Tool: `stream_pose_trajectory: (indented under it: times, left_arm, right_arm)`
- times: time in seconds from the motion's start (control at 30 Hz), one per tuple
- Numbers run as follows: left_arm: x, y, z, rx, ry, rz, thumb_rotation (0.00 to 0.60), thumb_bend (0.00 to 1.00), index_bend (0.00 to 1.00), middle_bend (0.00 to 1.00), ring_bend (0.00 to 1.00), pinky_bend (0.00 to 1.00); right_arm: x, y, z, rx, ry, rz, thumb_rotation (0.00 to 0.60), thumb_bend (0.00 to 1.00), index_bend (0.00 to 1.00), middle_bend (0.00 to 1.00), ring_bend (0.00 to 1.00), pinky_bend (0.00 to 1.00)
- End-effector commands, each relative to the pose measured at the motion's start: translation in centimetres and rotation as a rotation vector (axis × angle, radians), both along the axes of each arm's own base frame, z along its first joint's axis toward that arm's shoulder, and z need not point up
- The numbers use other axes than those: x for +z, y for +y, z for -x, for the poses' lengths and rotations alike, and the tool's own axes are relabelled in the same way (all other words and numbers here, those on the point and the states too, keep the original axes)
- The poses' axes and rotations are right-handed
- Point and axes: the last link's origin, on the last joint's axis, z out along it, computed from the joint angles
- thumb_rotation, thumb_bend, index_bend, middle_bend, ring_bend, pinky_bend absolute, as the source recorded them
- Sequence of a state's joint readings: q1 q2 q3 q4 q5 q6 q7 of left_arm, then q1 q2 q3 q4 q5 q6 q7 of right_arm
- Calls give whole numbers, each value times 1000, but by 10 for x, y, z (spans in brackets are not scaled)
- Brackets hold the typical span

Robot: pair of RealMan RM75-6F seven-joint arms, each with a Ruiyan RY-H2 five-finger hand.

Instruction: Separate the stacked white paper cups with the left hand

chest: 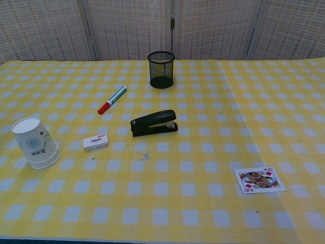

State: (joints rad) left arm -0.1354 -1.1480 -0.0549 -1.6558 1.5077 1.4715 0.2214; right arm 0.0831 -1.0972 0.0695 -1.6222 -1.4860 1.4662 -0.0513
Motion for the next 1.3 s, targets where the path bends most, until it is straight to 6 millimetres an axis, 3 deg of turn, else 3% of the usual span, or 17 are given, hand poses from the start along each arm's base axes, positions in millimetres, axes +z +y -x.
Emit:
stream_pose_trajectory:
  times: [0.03,0.37,0.7,1.3]
  left_arm:
    - [-1,0,0,-5,0,1,600,266,0,0,0,0]
    - [0,6,-7,-67,6,22,600,267,16,2,8,1]
    - [-12,29,-33,-181,58,176,600,274,133,47,44,12]
    - [-36,65,-56,-141,138,416,600,295,162,51,47,10]
  right_arm:
    - [1,0,-1,4,-1,-1,600,456,0,0,0,0]
    - [5,-2,-4,18,-1,3,600,455,0,0,0,0]
    - [14,-4,-10,43,16,15,600,456,0,0,0,0]
    - [18,-4,-7,31,15,16,600,456,0,0,0,0]
